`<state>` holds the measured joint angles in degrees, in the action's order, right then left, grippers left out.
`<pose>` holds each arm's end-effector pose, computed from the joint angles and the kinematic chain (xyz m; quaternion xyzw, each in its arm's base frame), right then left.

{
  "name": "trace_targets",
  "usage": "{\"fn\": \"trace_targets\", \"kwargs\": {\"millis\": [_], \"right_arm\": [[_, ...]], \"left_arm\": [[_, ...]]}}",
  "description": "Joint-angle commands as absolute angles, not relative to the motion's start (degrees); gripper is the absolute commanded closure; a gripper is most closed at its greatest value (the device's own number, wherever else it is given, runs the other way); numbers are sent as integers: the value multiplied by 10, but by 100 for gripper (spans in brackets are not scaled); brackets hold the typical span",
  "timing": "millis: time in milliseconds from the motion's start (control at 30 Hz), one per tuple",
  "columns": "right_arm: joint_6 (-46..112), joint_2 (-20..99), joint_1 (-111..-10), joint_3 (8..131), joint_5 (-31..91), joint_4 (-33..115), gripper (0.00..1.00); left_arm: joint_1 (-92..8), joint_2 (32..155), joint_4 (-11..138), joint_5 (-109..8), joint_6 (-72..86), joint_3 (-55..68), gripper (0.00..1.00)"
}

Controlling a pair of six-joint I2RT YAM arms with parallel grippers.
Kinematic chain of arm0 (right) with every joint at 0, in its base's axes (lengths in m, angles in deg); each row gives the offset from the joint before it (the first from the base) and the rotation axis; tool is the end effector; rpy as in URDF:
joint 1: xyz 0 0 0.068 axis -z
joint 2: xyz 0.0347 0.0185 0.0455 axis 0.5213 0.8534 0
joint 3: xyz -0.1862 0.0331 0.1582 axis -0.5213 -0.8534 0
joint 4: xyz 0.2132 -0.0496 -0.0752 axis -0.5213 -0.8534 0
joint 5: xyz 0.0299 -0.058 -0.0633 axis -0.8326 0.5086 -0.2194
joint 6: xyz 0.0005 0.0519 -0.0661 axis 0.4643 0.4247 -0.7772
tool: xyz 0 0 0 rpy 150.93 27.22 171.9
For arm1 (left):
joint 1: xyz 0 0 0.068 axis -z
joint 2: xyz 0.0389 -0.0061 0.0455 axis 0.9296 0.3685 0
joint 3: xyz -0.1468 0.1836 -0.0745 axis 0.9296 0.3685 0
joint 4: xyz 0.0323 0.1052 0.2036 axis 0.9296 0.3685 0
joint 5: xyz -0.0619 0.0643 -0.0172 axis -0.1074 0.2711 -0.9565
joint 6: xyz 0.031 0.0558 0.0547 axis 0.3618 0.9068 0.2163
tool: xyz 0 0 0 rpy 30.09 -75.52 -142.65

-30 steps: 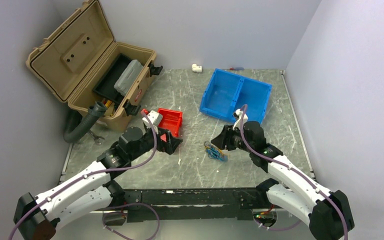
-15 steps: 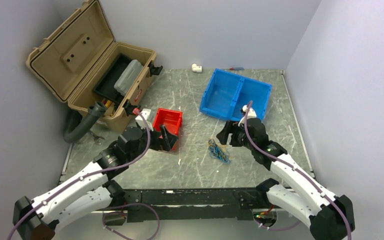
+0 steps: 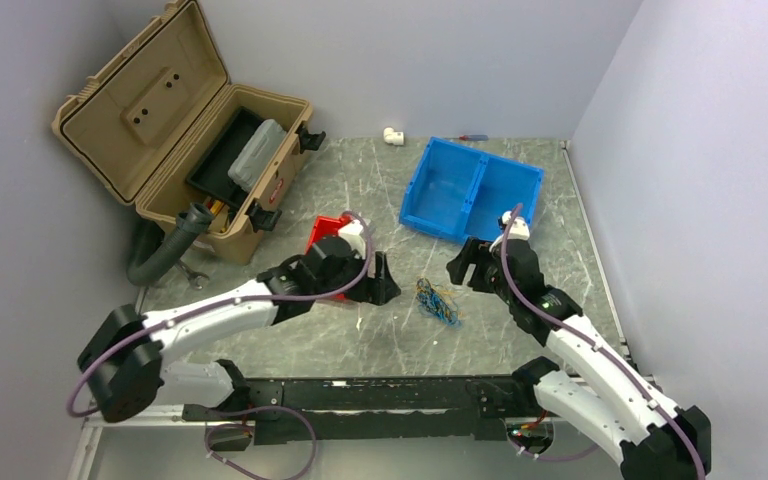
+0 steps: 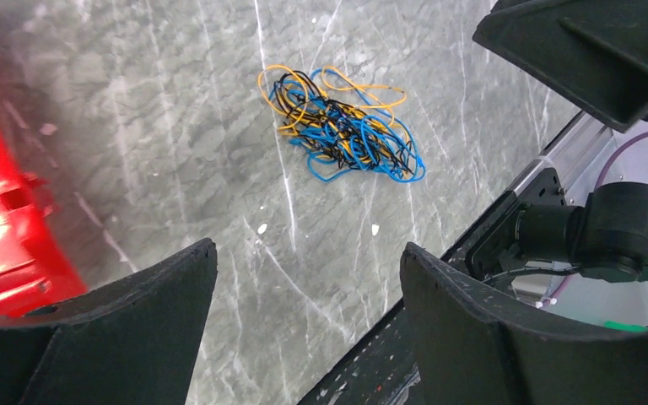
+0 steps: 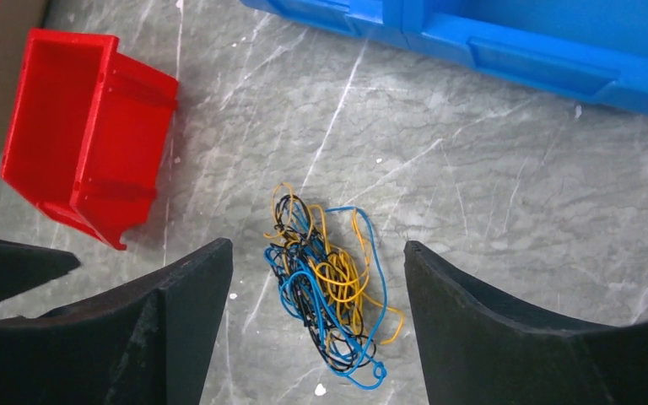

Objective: Untangle the cables
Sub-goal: Move the cable to the center of the board.

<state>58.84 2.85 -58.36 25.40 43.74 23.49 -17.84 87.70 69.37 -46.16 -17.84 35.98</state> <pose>0.1807 0.0824 0.2141 0.0710 0.8677 0.1999 0.4495 0.1748 -0.2204 0.2200 0.1213 0.8571 -0.3671 0.3404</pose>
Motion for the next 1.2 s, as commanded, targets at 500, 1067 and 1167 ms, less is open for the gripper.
{"fn": "trace_targets", "kwargs": {"millis": [500,1067,1167], "right_arm": [[626,7,-565,236,449,144,22],[647,-52,-565,227,495,127,22],[648,-54,-566,227,495,128,22]], "left_arm": [[-130,1157,423,-572,-381,297,25],[-164,1273,478,-617,-326,164,78],[-177,1277,536,-635,-279,127,100]]}}
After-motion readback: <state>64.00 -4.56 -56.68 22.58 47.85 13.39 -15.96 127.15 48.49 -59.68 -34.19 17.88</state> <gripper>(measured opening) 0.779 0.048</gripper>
